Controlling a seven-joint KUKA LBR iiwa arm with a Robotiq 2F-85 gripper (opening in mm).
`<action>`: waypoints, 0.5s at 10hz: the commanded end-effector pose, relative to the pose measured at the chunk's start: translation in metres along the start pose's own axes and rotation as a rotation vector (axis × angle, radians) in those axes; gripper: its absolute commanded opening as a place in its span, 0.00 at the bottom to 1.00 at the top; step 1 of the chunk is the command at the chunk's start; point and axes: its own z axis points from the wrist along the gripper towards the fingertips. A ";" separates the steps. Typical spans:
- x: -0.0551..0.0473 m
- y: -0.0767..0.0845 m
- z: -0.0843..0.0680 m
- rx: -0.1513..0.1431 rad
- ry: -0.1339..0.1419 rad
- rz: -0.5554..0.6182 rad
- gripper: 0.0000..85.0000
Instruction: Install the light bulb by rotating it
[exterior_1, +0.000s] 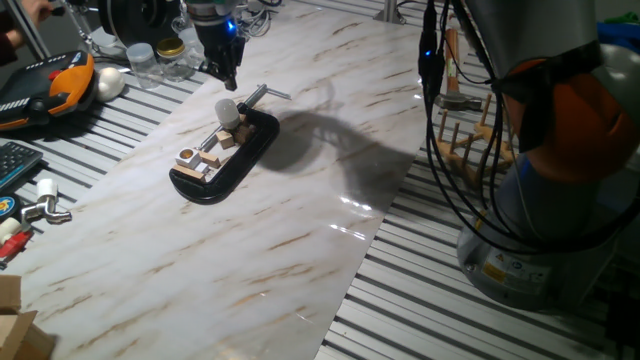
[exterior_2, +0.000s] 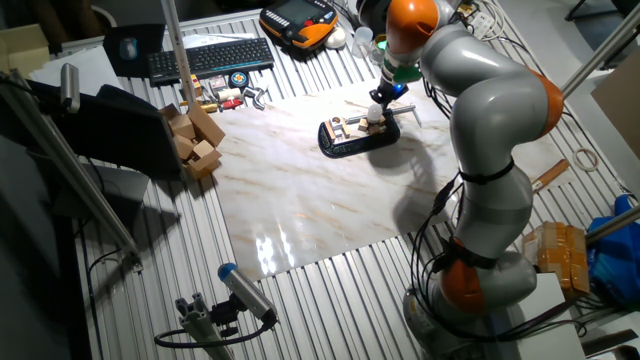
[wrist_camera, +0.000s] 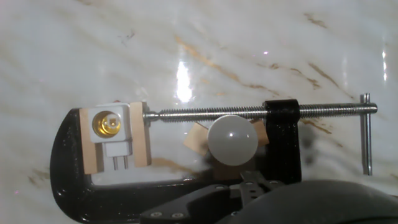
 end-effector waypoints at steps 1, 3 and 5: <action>0.000 0.002 0.000 -0.007 0.002 -0.001 0.00; 0.002 0.007 0.001 -0.007 0.011 -0.001 0.00; 0.003 0.005 0.002 -0.005 0.022 -0.015 0.00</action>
